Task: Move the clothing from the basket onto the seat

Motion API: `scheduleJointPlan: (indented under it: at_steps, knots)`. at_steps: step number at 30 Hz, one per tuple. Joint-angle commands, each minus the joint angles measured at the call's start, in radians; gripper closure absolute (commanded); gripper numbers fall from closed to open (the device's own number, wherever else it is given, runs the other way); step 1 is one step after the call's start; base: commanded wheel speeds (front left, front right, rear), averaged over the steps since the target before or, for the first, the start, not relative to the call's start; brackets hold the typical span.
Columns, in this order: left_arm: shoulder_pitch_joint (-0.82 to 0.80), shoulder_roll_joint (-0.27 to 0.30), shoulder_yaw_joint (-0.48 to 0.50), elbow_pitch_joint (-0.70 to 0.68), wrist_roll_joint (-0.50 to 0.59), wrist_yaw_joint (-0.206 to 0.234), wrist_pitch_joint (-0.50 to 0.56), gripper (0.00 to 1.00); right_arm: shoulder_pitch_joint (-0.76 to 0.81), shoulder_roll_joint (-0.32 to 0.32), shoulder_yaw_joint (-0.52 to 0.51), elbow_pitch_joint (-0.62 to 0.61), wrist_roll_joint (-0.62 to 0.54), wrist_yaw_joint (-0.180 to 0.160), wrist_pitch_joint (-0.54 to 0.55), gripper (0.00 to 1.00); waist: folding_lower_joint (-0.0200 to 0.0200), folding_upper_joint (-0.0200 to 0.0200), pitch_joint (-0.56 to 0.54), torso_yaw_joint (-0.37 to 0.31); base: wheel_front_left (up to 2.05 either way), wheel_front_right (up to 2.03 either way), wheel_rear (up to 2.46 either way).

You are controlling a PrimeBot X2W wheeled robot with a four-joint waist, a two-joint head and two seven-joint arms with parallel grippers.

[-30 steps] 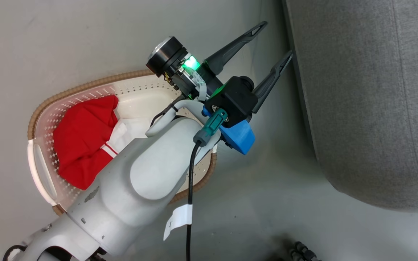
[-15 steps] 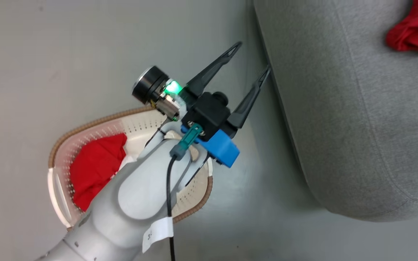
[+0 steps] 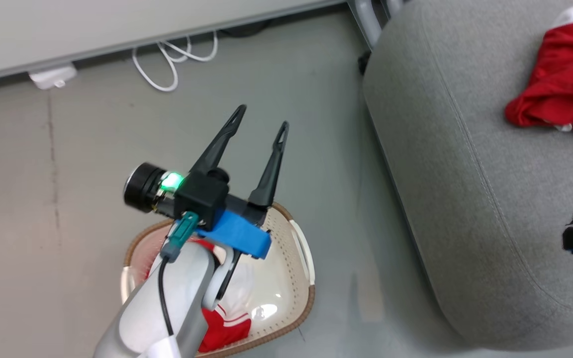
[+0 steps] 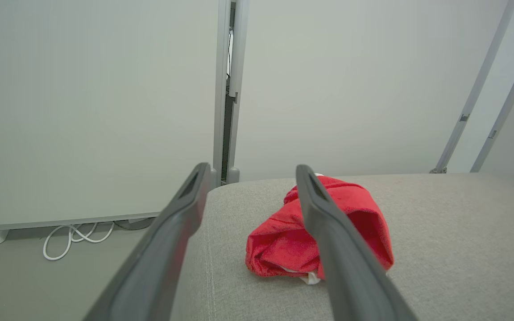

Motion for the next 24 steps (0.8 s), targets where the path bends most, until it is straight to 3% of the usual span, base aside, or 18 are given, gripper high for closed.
scheduleJointPlan:
  at_steps: [1, 13, 24]
  knots:
    - [0.037, 0.003, 0.028, -0.014, 0.008, 0.003, -0.003, 0.0, 0.032, 0.013, 0.018, -0.021, 0.004, 0.0, -0.003, 0.0, 0.0001, 0.0, -0.062, 0.051, 0.0, 0.0, 0.0]
    - [0.237, -0.016, 0.228, -0.096, 0.064, -0.008, -0.003, 0.0, 0.161, 0.073, 0.133, -0.072, 0.009, 0.0, -0.003, 0.0, 0.0001, 0.0, -0.194, 0.157, 0.0, 0.0, 0.0]
    - [0.39, -0.045, 0.381, -0.134, 0.097, -0.038, -0.003, 0.0, 0.244, 0.115, 0.192, -0.064, -0.005, 0.0, -0.003, 0.0, 0.0001, 0.0, -0.274, 0.203, 0.0, 0.0, 0.0]
